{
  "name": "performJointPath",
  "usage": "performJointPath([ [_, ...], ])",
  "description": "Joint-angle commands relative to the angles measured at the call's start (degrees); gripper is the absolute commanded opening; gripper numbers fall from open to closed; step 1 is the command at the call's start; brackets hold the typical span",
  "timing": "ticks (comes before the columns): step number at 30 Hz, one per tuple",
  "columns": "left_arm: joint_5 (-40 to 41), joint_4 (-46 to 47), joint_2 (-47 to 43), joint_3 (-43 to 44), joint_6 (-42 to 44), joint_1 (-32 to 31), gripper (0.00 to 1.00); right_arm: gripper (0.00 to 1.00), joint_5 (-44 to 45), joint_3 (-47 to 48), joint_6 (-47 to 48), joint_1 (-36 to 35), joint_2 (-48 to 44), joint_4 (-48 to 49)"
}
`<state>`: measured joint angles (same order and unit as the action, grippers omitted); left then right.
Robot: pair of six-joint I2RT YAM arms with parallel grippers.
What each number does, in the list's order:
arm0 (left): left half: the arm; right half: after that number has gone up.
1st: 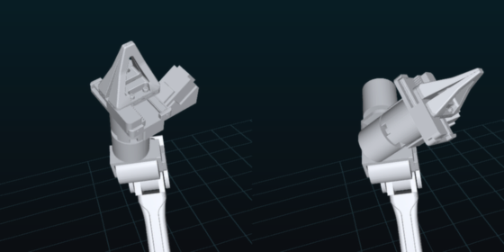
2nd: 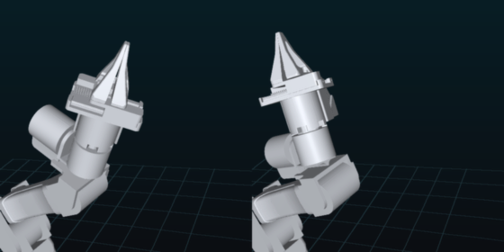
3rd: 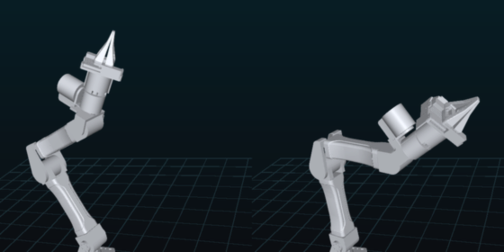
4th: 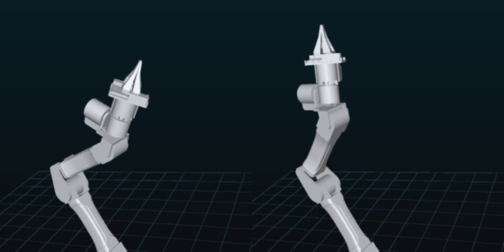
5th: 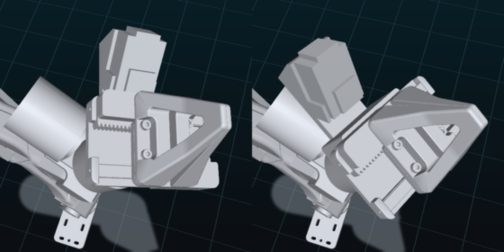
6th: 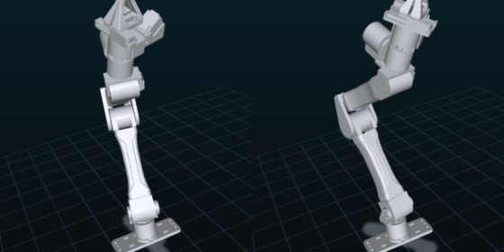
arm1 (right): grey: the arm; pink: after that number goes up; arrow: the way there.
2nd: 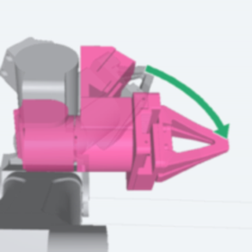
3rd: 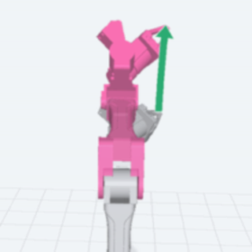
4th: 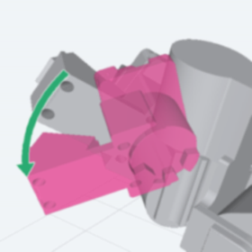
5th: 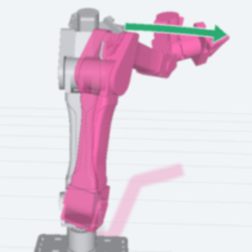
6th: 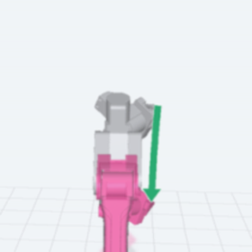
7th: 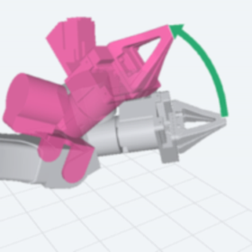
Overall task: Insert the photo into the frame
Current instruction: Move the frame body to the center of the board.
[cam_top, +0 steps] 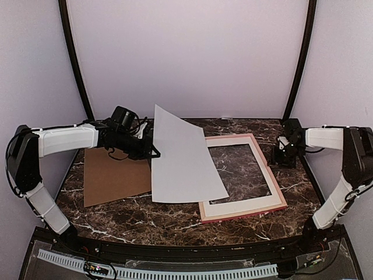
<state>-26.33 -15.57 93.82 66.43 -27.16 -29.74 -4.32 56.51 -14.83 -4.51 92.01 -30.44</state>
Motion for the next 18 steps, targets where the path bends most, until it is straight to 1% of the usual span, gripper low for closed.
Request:
performJointPath([
  [1,-0.34,-0.81,-1.66,1.97,0.93,0.38,0.0,0.59,-5.69,-0.98,0.58,0.27,1.5,3.7],
  [4,-0.59,-0.68,-0.77,2.14,0.67,0.4,0.0,0.59,-6.44,-1.48,0.33,0.25,2.49,4.18],
  [9,-0.78,-0.58,-0.34,2.36,0.56,0.38,0.0,0.55,-7.0,-2.09,0.24,0.25,3.42,4.95],
  [15,-0.69,-0.58,-0.33,2.17,0.3,0.38,0.0,0.43,-8.19,-2.95,0.25,0.25,3.79,5.85],
  [18,-0.54,-0.6,-0.77,2.04,0.25,0.38,0.0,0.38,-8.6,-3.52,0.24,0.21,3.69,6.16],
])
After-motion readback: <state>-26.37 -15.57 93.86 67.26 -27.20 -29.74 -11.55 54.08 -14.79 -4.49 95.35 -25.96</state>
